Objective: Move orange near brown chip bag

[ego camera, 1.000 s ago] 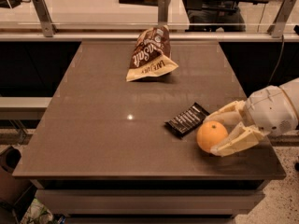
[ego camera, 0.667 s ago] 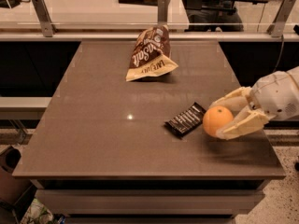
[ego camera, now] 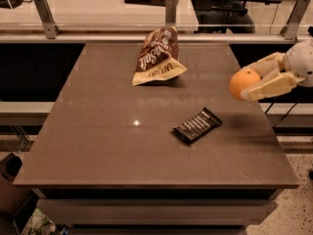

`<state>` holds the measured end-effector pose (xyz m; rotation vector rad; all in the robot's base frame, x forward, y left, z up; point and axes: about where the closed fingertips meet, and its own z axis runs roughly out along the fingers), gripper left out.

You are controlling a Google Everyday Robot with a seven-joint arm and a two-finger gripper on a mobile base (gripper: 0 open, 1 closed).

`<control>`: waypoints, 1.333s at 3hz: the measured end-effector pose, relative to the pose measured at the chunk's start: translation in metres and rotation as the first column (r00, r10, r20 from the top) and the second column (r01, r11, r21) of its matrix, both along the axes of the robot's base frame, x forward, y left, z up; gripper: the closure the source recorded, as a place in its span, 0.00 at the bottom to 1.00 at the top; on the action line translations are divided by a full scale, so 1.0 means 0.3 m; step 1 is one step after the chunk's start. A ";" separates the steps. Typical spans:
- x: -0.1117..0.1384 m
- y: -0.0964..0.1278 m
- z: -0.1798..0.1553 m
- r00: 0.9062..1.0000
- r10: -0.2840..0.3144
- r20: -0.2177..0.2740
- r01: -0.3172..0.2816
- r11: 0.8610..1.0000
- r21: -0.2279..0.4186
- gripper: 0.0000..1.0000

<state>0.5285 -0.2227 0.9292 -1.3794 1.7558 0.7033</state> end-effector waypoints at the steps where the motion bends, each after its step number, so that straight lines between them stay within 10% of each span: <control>1: 0.087 -0.035 0.077 0.992 -0.112 0.063 0.110 0.993 0.032 1.00; 2: 0.169 -0.020 0.078 0.968 -0.226 0.107 0.222 0.974 0.049 1.00; 4: 0.354 0.045 -0.047 0.880 -0.459 0.119 0.467 0.883 -0.046 1.00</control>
Offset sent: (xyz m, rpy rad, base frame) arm 0.0968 -0.0121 0.0173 0.0486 -0.1991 -0.4594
